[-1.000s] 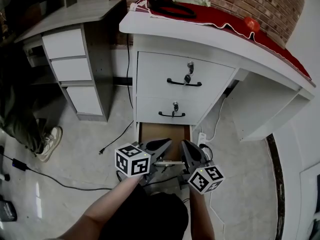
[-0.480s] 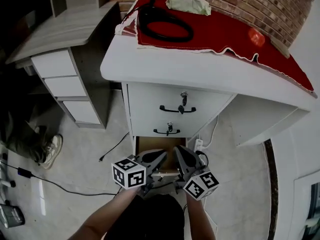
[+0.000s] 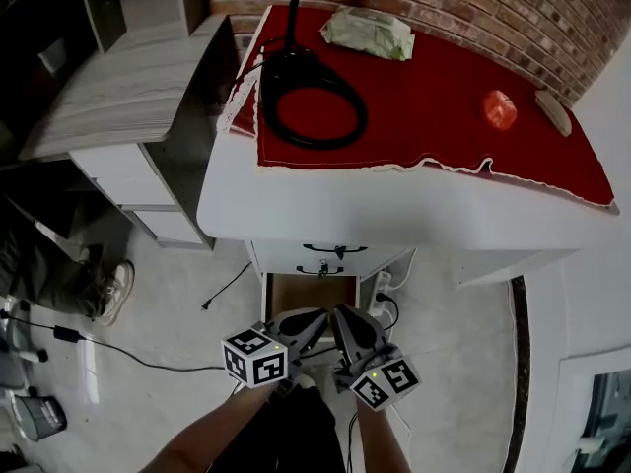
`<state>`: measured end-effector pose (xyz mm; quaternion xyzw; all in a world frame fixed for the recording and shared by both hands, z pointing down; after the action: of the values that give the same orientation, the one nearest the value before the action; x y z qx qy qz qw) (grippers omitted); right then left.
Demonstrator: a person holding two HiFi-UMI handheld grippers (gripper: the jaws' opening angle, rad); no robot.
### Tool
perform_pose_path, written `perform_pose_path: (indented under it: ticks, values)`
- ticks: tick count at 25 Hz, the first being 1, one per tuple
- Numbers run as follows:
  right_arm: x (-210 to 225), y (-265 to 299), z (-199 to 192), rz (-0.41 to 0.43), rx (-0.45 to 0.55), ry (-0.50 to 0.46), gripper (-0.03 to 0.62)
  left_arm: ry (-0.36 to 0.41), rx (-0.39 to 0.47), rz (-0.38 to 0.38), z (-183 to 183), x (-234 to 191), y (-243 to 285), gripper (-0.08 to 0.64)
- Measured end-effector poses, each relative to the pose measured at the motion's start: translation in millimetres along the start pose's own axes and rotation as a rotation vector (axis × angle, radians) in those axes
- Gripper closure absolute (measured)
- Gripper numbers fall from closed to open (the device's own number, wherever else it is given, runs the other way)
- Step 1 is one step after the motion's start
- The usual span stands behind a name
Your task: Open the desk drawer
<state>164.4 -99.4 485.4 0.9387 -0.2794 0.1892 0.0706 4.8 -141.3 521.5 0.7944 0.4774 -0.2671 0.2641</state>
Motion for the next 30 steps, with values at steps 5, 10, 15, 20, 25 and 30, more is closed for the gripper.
perform_pose_path:
  ticks: [5, 10, 15, 20, 25, 30]
  values:
    - [-19, -15, 35, -0.046, 0.049, 0.033, 0.574, -0.024, -0.014, -0.030, 22, 31, -8, 0.549]
    - [-47, -32, 69, -0.070, 0.030, 0.052, 0.574, -0.041, -0.022, -0.012, 53, 68, -26, 0.548]
    - [-73, -48, 106, -0.069, -0.006, 0.059, 0.574, -0.052, 0.010, 0.015, 90, 103, -49, 0.548]
    - [-95, -59, 119, -0.066, -0.031, 0.073, 0.574, -0.047, -0.008, 0.005, 106, 130, -68, 0.548]
    - [-94, -56, 122, -0.043, -0.076, 0.073, 0.574, -0.069, 0.005, -0.025, 108, 135, -75, 0.548]
    - [-78, -48, 123, -0.011, -0.050, 0.102, 0.574, -0.176, 0.080, -0.035, 106, 125, -65, 0.548]
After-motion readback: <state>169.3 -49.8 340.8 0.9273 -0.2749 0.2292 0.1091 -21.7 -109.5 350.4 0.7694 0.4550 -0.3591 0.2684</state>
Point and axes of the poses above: the fingertips, and each gripper's own axes: y forward along the fingers, x to its right, z out of its top, the point moved 10 cm from there along -y, backward along the fingers, and after that the axes turned 2 degrees about z, right-handed, at the moved point
